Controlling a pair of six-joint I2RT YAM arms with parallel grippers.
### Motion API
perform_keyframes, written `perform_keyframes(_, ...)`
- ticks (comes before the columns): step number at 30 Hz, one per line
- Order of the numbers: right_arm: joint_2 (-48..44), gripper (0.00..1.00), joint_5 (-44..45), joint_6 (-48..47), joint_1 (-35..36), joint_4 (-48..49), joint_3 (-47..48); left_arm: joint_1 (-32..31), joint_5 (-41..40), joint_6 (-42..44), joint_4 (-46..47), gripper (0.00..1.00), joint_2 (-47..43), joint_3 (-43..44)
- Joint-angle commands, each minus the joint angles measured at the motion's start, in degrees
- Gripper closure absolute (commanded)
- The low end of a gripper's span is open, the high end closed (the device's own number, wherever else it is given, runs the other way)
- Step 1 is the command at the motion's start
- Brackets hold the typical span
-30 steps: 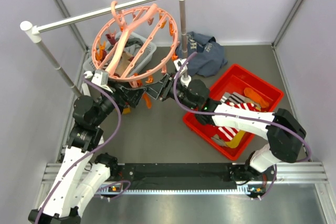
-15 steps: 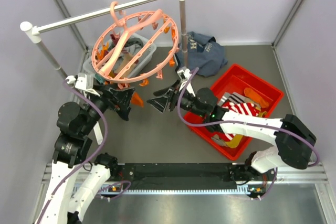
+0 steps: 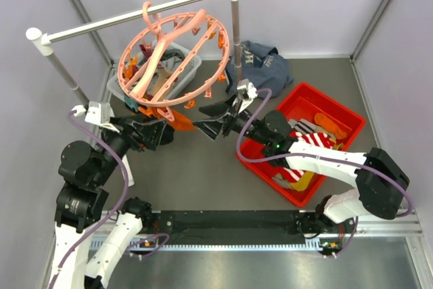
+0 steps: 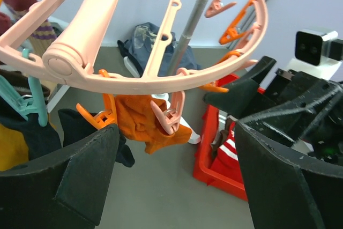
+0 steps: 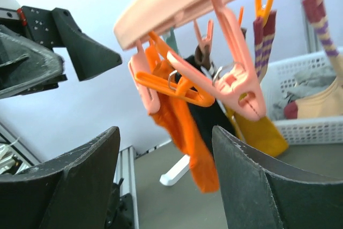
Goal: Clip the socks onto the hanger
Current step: Open the clamp at the hanger.
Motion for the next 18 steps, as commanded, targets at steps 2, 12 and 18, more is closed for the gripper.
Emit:
perform_keyframes(2, 0.54, 0.31, -4.59, 0.19, -2.23, 6.85, 1.21, -0.03, 3.87, -1.55, 0.34, 0.09, 1.36, 3.07)
perform_keyframes(12, 5.38, 0.32, -9.95, 4.58, -6.45, 13.53, 2.97, -0.11, 10.55, -3.49, 2.89, 0.12, 4.97, 5.18)
perform_keyframes(18, 9.85, 0.32, -14.35, 7.91, -8.38, 18.00, 5.43, -0.11, 9.59, -3.32, 3.42, 0.13, 6.37, 5.01)
